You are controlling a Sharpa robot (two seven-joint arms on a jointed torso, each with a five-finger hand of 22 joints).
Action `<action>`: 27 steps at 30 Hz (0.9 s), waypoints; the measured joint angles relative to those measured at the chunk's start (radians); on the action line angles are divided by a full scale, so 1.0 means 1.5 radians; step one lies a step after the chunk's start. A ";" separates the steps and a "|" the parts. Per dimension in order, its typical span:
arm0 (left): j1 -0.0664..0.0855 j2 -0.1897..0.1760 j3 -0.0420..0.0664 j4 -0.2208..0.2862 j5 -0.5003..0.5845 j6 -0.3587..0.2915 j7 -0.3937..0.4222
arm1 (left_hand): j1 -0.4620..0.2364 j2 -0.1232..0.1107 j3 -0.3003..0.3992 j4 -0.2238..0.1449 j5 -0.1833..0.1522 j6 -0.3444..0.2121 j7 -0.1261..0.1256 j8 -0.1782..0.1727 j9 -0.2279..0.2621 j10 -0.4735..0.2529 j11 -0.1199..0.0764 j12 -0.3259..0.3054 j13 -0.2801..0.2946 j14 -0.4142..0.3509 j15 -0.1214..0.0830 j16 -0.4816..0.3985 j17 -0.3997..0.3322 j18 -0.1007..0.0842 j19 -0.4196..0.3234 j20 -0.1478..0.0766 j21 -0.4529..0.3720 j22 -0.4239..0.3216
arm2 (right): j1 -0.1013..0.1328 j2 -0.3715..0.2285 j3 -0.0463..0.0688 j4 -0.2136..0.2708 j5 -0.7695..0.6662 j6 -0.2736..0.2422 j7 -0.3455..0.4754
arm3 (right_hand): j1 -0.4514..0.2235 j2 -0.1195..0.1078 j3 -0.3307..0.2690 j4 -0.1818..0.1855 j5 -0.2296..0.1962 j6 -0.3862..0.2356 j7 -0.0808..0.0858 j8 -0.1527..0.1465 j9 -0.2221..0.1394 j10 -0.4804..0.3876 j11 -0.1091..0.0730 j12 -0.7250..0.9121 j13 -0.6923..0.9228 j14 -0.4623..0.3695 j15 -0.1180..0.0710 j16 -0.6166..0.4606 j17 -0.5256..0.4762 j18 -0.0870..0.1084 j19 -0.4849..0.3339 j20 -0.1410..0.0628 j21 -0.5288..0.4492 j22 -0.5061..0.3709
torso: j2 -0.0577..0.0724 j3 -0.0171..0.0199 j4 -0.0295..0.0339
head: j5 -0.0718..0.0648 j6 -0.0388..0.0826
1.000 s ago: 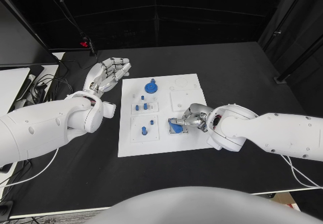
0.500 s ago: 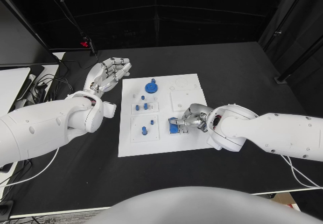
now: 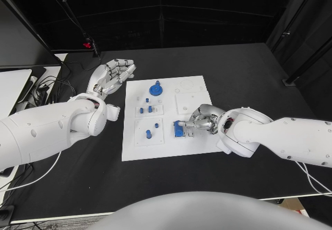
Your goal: Assemble the parts on the task board
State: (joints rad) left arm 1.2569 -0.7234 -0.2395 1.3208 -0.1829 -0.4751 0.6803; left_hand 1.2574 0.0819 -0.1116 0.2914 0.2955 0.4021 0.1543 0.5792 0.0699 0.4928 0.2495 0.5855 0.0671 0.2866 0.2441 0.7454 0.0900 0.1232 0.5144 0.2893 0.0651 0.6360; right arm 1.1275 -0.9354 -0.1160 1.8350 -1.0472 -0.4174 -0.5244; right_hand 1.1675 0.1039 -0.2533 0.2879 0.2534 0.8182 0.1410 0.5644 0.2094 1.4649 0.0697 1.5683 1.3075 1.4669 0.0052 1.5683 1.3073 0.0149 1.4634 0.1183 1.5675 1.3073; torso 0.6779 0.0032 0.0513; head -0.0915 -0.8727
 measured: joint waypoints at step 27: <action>-0.002 -0.002 0.000 0.001 0.000 0.001 0.000 | 0.000 0.000 0.000 0.000 0.003 0.000 0.000 0.000 0.000 -0.002 -0.002 0.000 0.000 0.000 0.000 0.000 -0.001 0.000 0.000 0.000 0.000 -0.001 | 0.000 0.004 0.000 -0.004 0.004 0.063 0.014 | 0.079 -0.017 0.018 -0.006 -0.088 -0.048 -0.036 0.241 0.197 0.000 -0.026 0.000 0.000 0.000 -0.022 0.000 0.000 0.000 0.001 -0.023 0.000 0.000 | 0.000 0.0000 0.0005 | 0.000 0.000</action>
State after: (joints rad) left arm 1.2538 -0.7270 -0.2395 1.3218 -0.1829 -0.4743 0.6803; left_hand 1.2574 0.0819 -0.1116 0.2914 0.2996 0.4021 0.1542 0.5792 0.0698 0.4893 0.2461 0.5855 0.0671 0.2866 0.2441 0.7453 0.0893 0.1232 0.5144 0.2893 0.0651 0.6352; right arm 1.1275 -0.9292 -0.1161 1.8291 -1.0414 -0.3230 -0.5032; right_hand 1.2866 0.0785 -0.2264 0.2782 0.1216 0.7467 0.0873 0.9265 0.5046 1.4649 0.0301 1.5683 1.3078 1.4669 -0.0272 1.5683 1.3080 0.0149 1.4652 0.0841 1.5675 1.3074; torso 0.6783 0.0032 0.0521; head -0.0918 -0.8727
